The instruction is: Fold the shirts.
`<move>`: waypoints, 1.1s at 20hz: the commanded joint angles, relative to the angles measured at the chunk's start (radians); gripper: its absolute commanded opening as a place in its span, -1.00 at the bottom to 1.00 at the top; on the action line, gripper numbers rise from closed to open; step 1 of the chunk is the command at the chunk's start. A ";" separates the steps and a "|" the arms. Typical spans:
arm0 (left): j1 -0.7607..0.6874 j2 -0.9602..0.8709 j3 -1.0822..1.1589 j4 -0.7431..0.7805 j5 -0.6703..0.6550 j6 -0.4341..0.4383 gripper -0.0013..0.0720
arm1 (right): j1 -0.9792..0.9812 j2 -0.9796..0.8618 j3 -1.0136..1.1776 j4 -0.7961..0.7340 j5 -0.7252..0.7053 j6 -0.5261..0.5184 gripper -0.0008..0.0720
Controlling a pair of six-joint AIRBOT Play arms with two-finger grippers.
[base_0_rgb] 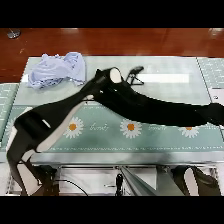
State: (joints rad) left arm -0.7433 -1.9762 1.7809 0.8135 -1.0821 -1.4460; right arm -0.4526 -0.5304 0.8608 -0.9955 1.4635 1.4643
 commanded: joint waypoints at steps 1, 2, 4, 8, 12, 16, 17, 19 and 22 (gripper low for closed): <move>-0.087 -0.080 0.021 -0.126 -0.056 -0.007 -0.89 | 0.000 0.018 -0.005 0.014 -0.002 0.005 -0.92; -0.112 -0.095 0.021 -0.153 -0.056 -0.006 -0.89 | 0.000 0.018 -0.005 0.018 -0.002 0.004 -0.92; -0.157 -0.114 0.020 -0.186 -0.082 -0.006 -0.89 | 0.000 0.018 -0.005 0.017 -0.006 0.004 -0.92; -0.141 -0.112 0.063 -0.186 -0.132 0.006 -0.89 | 0.002 0.006 -0.004 0.019 -0.004 -0.003 -0.92; 0.079 -0.071 0.171 -0.181 -0.207 0.006 -0.89 | 0.002 -0.050 0.004 0.114 -0.008 -0.040 -0.92; 0.400 0.093 0.174 -0.111 -0.259 -0.036 -0.89 | 0.180 -0.181 0.106 0.125 -0.056 -0.050 -0.92; 0.472 0.153 0.174 -0.087 -0.269 -0.031 -0.89 | 0.251 -0.234 0.154 0.114 -0.078 -0.035 -0.92; 0.582 0.280 0.174 -0.017 -0.274 -0.010 -0.89 | 0.411 -0.375 0.268 0.089 -0.145 0.000 -0.92; 0.670 0.476 0.152 0.064 -0.284 0.045 -0.89 | 0.628 -0.651 0.456 0.087 -0.222 0.010 -0.92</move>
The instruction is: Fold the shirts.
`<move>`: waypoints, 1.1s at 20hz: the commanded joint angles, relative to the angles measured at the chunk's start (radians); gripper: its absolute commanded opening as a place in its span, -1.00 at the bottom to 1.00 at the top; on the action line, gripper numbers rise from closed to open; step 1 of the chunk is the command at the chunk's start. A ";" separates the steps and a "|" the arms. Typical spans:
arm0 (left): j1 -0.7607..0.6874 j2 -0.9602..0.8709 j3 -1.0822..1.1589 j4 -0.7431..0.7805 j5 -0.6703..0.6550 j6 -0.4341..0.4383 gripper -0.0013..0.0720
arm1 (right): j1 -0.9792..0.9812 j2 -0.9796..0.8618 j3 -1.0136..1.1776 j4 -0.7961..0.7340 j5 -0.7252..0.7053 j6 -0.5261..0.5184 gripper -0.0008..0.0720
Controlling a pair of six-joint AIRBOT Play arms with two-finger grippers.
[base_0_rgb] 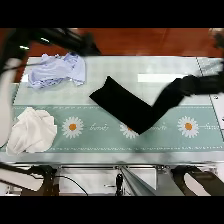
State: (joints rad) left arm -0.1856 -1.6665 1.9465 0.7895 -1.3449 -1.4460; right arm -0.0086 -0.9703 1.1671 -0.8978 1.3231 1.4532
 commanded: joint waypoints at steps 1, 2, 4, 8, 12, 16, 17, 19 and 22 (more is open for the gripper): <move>0.125 0.242 -0.048 0.112 -0.021 0.065 -0.89 | 0.234 -0.302 0.206 -0.010 -0.096 0.022 -0.92; 0.130 0.321 -0.102 0.144 -0.024 0.082 -0.89 | 0.281 -0.396 0.262 -0.009 -0.106 0.032 -0.92; 0.130 0.483 -0.263 0.248 -0.032 0.084 -0.89 | 0.347 -0.553 0.358 -0.009 -0.110 0.041 -0.92; 0.130 0.797 -0.694 0.318 0.070 0.063 -0.89 | 0.413 -0.780 0.519 0.003 -0.109 0.077 -0.92; 0.129 0.974 -0.985 0.310 0.143 0.008 -0.89 | 0.441 -0.905 0.651 0.011 -0.113 0.122 -0.92; 0.129 0.989 -1.071 0.257 0.155 0.013 -0.89 | 0.443 -0.961 0.724 0.033 -0.179 0.151 -0.74; 0.129 0.987 -1.077 0.257 0.177 0.013 -0.89 | 0.443 -0.966 0.724 0.066 -0.208 0.147 -0.17; 0.129 0.985 -1.083 0.258 0.230 0.013 -0.89 | 0.443 -0.966 0.724 0.109 -0.233 0.129 0.77; 0.129 0.970 -1.083 0.258 0.264 0.012 -0.89 | 0.372 -0.928 0.726 0.115 -0.130 0.130 0.76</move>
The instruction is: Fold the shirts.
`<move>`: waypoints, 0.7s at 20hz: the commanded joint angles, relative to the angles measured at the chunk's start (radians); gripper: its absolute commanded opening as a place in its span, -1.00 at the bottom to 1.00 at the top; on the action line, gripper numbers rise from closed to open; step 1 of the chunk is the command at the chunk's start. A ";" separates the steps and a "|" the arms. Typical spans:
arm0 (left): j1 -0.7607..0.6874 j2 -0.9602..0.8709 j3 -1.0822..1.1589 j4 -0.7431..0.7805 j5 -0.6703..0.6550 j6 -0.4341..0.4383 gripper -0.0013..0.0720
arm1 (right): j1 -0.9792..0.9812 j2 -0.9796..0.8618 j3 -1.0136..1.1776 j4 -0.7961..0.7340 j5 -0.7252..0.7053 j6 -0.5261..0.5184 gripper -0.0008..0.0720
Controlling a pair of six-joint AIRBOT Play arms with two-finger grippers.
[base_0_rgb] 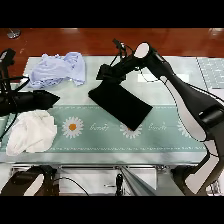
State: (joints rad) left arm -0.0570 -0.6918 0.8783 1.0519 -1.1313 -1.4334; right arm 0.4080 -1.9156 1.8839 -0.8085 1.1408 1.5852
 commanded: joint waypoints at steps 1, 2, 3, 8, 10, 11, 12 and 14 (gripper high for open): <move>0.001 -0.011 -0.015 -0.004 0.051 0.000 -0.89 | -0.094 0.050 0.010 0.024 0.127 -0.007 0.76; 0.001 -0.020 -0.015 -0.004 0.050 0.001 -0.89 | -0.148 0.090 0.010 0.017 0.211 -0.022 0.76; 0.001 -0.026 -0.016 -0.005 0.050 0.005 -0.89 | -0.208 0.146 0.010 -0.026 0.307 -0.032 0.76; 0.001 -0.032 -0.065 -0.005 0.050 0.008 -0.89 | -0.402 0.603 -0.305 -0.533 0.343 -0.064 0.77; 0.000 -0.031 -0.095 -0.005 0.050 0.007 -0.89 | -0.474 0.853 -0.698 -0.477 0.048 0.026 0.76; 0.000 -0.031 -0.111 -0.009 0.051 0.007 -0.89 | -0.491 0.971 -0.920 -0.411 -0.113 0.091 0.76; 0.000 -0.031 -0.129 -0.018 0.051 0.007 -0.89 | -0.491 1.061 -1.115 -0.324 -0.248 0.150 0.76; 0.000 -0.032 -0.167 -0.045 0.055 0.008 -0.89 | -0.464 1.165 -1.443 -0.014 -0.463 0.179 0.75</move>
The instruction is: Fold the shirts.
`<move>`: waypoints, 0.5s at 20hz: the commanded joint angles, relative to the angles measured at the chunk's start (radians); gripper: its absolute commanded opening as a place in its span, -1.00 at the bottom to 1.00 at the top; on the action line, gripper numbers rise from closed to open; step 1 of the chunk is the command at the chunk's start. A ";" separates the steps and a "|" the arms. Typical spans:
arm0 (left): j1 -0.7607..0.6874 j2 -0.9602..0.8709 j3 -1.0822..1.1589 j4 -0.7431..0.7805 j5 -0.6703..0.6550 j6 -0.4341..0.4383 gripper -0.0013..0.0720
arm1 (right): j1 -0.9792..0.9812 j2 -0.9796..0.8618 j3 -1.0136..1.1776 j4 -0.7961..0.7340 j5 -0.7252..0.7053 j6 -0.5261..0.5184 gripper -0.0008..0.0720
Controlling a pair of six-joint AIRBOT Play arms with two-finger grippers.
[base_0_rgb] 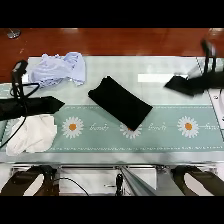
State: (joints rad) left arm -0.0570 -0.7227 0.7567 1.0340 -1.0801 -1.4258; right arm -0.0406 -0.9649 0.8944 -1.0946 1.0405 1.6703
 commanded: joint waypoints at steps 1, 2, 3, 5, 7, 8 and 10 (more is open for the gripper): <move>0.000 -0.001 -0.061 -0.041 0.010 0.000 -0.89 | 0.014 0.216 -0.554 0.418 -0.413 0.050 0.72; 0.000 -0.002 -0.071 -0.046 0.020 0.000 -0.89 | 0.045 0.195 -0.599 0.494 -0.424 -0.009 0.72; 0.000 -0.002 -0.079 -0.052 0.032 0.000 -0.89 | 0.076 0.150 -0.606 0.512 -0.410 -0.043 0.72; 0.000 -0.002 -0.084 -0.052 0.045 0.000 -0.89 | 0.126 0.036 -0.578 0.519 -0.382 -0.080 0.72; 0.000 -0.002 -0.084 -0.052 0.044 0.000 -0.89 | 0.149 -0.087 -0.522 0.519 -0.340 -0.116 0.72; 0.000 -0.002 -0.084 -0.052 0.044 0.000 -0.89 | 0.150 -0.141 -0.488 0.519 -0.327 -0.135 0.72; 0.000 -0.002 -0.084 -0.052 0.044 0.000 -0.89 | 0.150 -0.224 -0.422 0.528 -0.311 -0.169 0.71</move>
State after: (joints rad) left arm -0.0570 -0.7246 0.6773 0.9863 -1.0428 -1.4258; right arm 0.0917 -1.0691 0.4210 -0.6109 0.7113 1.5639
